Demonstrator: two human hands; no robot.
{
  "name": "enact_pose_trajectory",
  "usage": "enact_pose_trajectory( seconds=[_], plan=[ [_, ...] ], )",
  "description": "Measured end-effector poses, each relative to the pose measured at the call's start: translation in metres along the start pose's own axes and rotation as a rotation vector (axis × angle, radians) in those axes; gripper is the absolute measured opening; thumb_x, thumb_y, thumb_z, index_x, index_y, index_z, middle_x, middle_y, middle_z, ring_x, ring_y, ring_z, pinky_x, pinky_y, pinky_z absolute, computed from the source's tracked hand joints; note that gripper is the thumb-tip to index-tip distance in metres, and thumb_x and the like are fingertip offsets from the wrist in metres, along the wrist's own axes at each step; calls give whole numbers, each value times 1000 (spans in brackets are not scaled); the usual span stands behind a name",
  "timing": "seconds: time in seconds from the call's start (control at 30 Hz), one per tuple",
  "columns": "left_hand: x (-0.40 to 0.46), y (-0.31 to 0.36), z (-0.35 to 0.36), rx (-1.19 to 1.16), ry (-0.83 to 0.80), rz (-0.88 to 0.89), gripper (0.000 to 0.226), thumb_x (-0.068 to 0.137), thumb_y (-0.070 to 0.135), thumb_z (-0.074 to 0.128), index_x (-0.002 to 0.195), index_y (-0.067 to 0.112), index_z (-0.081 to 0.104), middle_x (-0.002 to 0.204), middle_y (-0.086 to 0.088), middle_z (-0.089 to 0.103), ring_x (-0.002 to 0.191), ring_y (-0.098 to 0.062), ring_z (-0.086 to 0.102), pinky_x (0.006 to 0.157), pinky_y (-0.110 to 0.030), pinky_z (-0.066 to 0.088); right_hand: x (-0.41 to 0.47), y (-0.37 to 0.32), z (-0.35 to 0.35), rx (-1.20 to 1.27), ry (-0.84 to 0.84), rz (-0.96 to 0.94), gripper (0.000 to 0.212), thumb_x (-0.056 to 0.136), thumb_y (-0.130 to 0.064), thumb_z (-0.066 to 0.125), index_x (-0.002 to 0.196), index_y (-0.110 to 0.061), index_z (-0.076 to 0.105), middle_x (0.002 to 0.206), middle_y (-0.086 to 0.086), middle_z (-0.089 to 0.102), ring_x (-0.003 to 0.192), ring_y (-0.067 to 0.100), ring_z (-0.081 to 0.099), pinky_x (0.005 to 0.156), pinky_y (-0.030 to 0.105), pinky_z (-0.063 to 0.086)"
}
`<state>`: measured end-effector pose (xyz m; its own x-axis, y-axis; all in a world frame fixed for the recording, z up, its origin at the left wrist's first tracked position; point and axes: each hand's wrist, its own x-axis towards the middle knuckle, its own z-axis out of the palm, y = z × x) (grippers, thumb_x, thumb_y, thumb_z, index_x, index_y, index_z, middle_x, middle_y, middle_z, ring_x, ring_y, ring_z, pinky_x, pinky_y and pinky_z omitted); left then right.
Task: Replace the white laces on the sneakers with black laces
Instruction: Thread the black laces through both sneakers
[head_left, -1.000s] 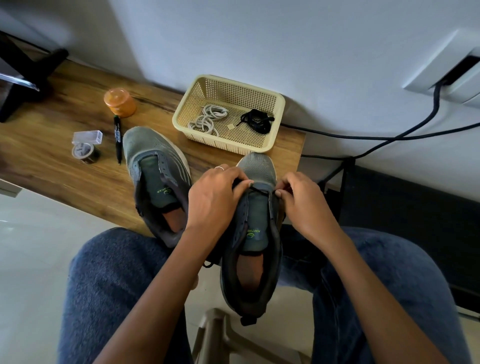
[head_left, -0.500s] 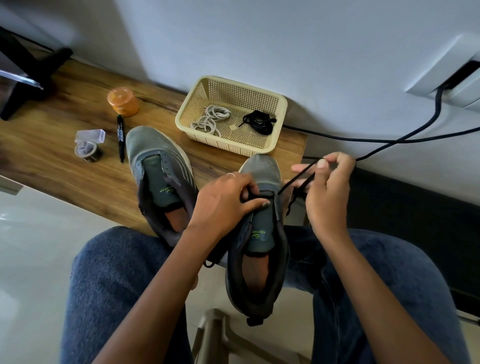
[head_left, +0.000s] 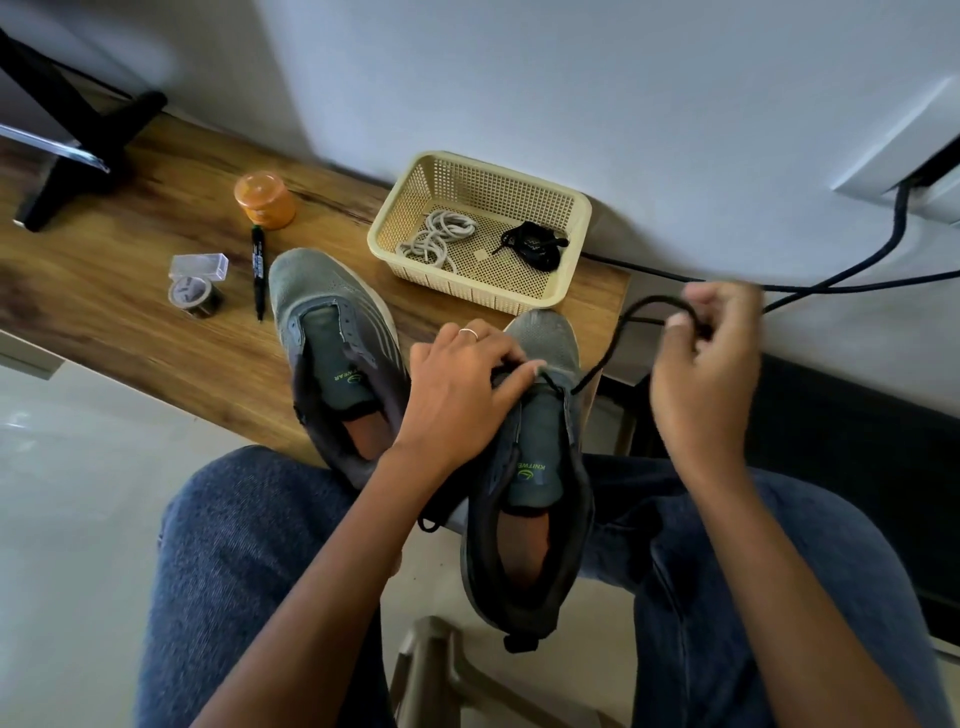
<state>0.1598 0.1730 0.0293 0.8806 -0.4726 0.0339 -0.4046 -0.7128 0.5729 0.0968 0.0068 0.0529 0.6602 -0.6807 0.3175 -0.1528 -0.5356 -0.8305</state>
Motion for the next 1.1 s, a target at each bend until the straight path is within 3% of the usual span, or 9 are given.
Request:
enact_pose_trajectory(
  seconds=[0.1,0.17,0.27,0.43,0.67,0.8,0.87,0.97,1.1],
  plan=[
    [5,1,-3,-242,26,-53,29,94,51,52,82,28,65,83,15,62,85,-7,53,81,-37,35,-11,-4,6,-186,-304,-69,27,85,-14,59,111,-21,60,121,-10,46,121,11,36,97,41,30],
    [5,5,-6,-475,16,-61,29,94,47,50,76,30,63,68,14,62,68,0,55,75,-37,42,-21,-13,12,-163,-499,-168,30,88,-24,61,118,-27,60,112,-28,43,116,0,29,93,34,21],
    [5,15,-13,-810,1,-83,27,100,25,51,77,13,61,61,10,56,56,2,52,62,-18,43,-30,-17,19,-113,-656,-91,23,92,-29,62,115,-27,60,96,-23,36,97,-4,29,90,29,24],
    [9,9,-29,-1038,206,-234,28,95,30,54,70,17,58,61,2,50,49,-4,43,53,-16,40,-10,-13,9,168,-266,51,12,94,-18,56,91,-28,61,80,-5,61,79,5,56,73,17,42],
    [14,-6,-38,-1107,468,-446,32,100,30,50,74,18,63,56,10,41,51,-5,35,54,-19,34,12,-1,-7,484,126,629,21,87,2,54,100,-13,60,80,-2,59,68,3,55,60,18,39],
    [10,3,-29,-893,288,-259,22,97,26,54,79,19,66,68,-3,60,59,-9,48,59,-15,39,-6,-14,-1,72,-111,193,52,79,-13,57,127,-27,46,119,-11,49,119,9,42,101,31,31],
    [8,10,-22,-826,125,-120,16,95,18,58,82,15,68,74,-11,65,63,-16,55,64,-15,42,-19,-23,9,-72,-304,-97,58,79,-22,59,135,-27,45,127,-17,44,129,10,34,106,40,21],
    [6,15,-13,-831,-18,-4,12,92,12,62,86,5,70,79,-3,67,74,-6,60,72,-21,47,-30,-23,22,-144,-411,-262,43,83,-26,59,126,-23,60,109,-20,47,115,15,48,95,38,26],
    [7,3,-13,-757,2,-52,14,89,30,66,90,18,74,85,-6,72,78,-19,65,74,-34,51,-13,-10,11,-66,-197,-163,18,94,-26,53,99,-27,70,77,-19,59,78,10,58,82,36,41]
  ],
)
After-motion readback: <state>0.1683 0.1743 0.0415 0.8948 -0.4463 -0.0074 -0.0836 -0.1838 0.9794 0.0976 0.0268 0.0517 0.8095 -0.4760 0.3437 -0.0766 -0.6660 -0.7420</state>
